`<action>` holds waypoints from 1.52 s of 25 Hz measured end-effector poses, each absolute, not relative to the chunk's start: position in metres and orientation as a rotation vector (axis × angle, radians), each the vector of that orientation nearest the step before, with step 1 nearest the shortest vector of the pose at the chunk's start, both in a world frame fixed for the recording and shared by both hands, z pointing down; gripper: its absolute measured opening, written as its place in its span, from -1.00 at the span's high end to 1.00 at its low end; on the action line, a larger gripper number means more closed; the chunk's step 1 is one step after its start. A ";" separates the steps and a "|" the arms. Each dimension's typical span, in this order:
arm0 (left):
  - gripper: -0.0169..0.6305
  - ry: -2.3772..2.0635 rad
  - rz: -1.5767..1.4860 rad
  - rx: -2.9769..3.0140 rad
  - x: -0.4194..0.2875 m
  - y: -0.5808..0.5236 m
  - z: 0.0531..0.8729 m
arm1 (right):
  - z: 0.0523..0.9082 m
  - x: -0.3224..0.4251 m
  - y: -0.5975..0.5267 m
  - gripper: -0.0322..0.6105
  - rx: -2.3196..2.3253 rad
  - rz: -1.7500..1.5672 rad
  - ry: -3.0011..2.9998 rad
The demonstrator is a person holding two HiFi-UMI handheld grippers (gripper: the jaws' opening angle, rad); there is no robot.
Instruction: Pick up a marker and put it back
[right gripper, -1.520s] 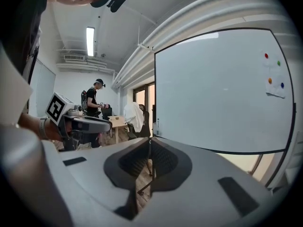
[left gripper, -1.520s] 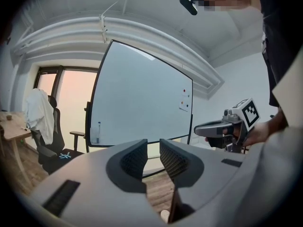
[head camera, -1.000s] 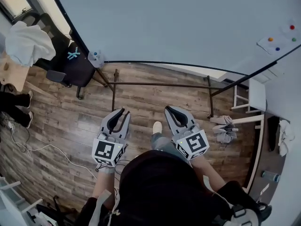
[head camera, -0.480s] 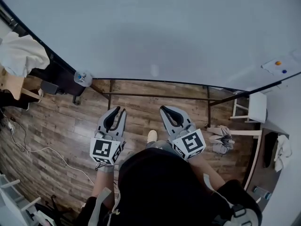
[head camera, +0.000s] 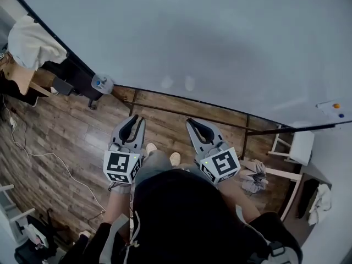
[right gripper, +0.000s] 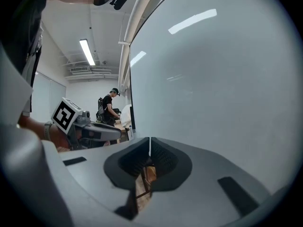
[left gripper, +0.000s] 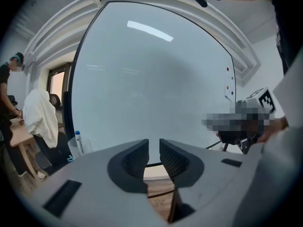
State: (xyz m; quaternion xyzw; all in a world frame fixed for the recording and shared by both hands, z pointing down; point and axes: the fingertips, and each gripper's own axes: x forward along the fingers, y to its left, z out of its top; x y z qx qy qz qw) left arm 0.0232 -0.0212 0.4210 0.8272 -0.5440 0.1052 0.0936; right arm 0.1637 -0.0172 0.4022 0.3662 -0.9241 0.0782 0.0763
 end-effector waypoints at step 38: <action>0.73 -1.773 0.294 2.252 -0.158 -0.111 0.474 | 0.399 0.007 -0.113 0.83 0.917 0.141 -2.745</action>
